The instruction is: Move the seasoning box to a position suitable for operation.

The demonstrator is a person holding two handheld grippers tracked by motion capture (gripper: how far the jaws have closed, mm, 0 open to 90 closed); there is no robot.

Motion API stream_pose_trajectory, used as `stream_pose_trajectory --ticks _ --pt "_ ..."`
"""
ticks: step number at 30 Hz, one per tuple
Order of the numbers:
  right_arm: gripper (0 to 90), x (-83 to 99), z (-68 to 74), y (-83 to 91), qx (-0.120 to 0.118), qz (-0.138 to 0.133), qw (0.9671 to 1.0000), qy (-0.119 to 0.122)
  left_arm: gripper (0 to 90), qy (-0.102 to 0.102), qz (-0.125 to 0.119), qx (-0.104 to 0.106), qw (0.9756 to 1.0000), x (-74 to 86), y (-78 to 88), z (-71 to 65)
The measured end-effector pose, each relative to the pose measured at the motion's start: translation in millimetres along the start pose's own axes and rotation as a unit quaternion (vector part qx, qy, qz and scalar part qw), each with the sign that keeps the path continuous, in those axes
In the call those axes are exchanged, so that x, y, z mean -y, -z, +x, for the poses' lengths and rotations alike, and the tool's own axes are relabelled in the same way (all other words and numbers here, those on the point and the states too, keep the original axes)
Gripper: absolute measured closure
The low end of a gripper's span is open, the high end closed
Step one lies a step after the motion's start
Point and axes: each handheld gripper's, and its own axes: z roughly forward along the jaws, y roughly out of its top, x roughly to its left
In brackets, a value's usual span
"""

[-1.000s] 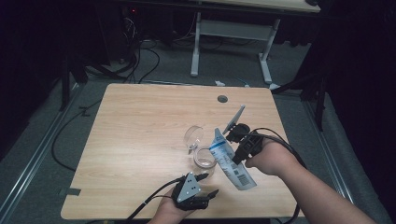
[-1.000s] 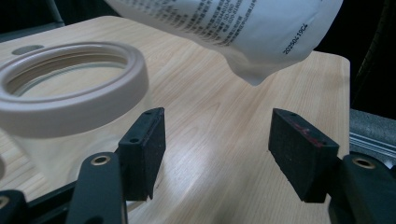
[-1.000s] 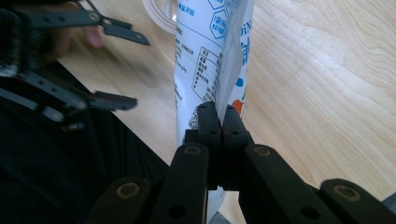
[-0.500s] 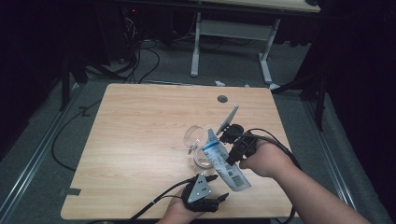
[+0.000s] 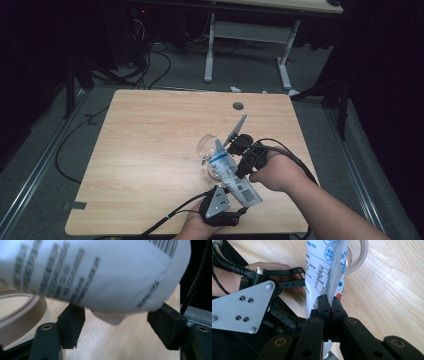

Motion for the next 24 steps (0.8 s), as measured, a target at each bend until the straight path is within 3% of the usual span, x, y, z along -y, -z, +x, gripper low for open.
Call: stream_pose_trajectory --ticks 4,8,13,24 --pt "89.7 -0.7 -1.0 -1.3 0.003 0.002 1.0 -0.001 40.0 -0.01 0.006 -0.019 0.9998 0.5 0.0 -4.6" --pt "89.7 0.8 -2.9 -2.5 0.002 0.0 0.9999 -0.011 47.8 -0.003 0.011 -0.029 0.9995 -2.6 0.0 -7.1" --pt "89.7 1.6 -4.8 -3.2 0.005 -0.004 1.0 -0.007 52.0 0.013 0.012 -0.026 0.9995 -5.9 0.5 -12.0" --pt "89.7 5.1 -8.3 -6.2 0.009 -0.011 0.9999 -0.008 56.0 -0.001 0.016 -0.03 0.9994 -11.0 -2.9 -21.1"
